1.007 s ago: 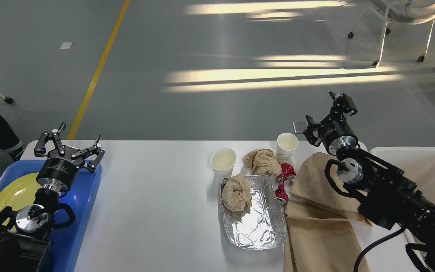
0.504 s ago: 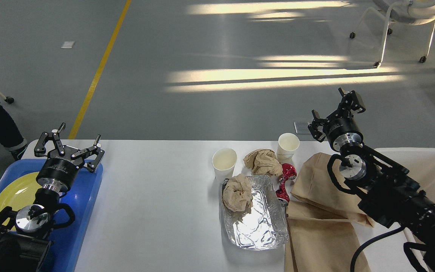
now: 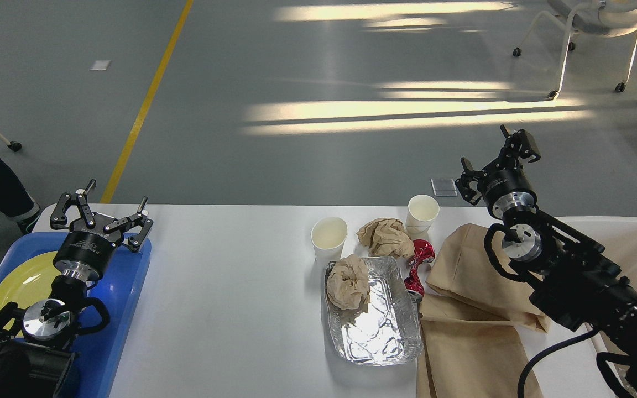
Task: Tidy desktop
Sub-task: 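Lift the right gripper off the paper bag and raise it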
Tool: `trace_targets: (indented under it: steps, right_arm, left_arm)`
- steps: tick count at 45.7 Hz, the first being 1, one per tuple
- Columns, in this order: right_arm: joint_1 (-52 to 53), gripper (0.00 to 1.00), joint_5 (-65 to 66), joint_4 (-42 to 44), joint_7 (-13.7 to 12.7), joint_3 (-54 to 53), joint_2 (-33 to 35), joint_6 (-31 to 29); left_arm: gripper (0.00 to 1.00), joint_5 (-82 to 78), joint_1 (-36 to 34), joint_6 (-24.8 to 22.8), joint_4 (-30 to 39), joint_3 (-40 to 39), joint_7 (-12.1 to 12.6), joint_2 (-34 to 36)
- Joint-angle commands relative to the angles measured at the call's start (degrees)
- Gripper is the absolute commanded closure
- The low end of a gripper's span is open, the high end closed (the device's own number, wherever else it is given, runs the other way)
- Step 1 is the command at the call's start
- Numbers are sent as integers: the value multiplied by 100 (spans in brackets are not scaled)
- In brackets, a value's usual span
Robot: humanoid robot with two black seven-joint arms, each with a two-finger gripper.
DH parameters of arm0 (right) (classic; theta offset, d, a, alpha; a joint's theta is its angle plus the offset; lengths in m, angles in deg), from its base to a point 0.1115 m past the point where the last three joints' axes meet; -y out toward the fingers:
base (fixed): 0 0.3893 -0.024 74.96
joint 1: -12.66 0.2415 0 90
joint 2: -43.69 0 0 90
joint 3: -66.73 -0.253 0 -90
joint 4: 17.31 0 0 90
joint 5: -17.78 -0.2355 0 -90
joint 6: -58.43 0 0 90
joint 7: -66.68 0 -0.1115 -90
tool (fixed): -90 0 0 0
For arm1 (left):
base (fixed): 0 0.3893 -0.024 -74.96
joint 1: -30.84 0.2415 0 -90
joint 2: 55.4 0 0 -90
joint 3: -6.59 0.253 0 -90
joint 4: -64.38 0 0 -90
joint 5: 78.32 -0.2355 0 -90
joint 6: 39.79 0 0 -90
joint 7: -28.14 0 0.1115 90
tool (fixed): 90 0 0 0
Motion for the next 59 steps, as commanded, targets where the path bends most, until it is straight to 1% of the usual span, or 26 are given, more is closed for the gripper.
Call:
trace_targets:
  steps: [1, 9, 18, 22, 25, 30, 31, 35, 41, 47, 50, 52, 59]
  right_arm:
    - [91, 0, 37, -16, 6, 33, 3, 17]
    - [109, 0, 124, -42, -11, 42, 117, -1]
    - [258, 0, 704, -227, -99, 296, 398, -1]
    - [302, 0, 1143, -253, -222, 367, 398, -1]
    - [311, 0, 1591, -279, -441, 428, 407, -10]
    - [372, 0, 2233, -288, -1003, 455, 556, -10]
    - [407, 0, 2347, -297, -1161, 481, 635, -10]
    - [487, 0, 2497, -297, -1513, 630, 785, -10]
    - [732, 0, 2796, -315, -2049, 1218, 943, -45]
    - [970, 0, 3007, -350, -2603, 1912, 1022, -360]
    - [1233, 0, 2999, -367, -2788, 2448, 1022, -510]
    - [1435, 0, 2999, -385, -2859, 2835, 1031, -572]
    - [2199, 0, 2981, -446, -2903, 4294, 1075, -862]
  left_arm:
    - [4, 0, 0, 5, 0, 0, 0, 0]
    - [4, 0, 0, -4, 0, -8, 0, 0]
    - [4, 0, 0, 5, 0, 0, 0, 0]
    - [4, 0, 0, -4, 0, 0, 0, 0]
    - [4, 0, 0, -4, 0, 0, 0, 0]
    - [4, 0, 0, 5, 0, 0, 0, 0]
    - [4, 0, 0, -4, 0, 0, 0, 0]
    - [4, 0, 0, 5, 0, -8, 0, 0]
    - [4, 0, 0, -4, 0, -8, 0, 0]
    - [4, 0, 0, -4, 0, -8, 0, 0]
    - [4, 0, 0, 5, 0, -8, 0, 0]
    - [4, 0, 0, 5, 0, -8, 0, 0]
    - [4, 0, 0, 5, 0, -8, 0, 0]
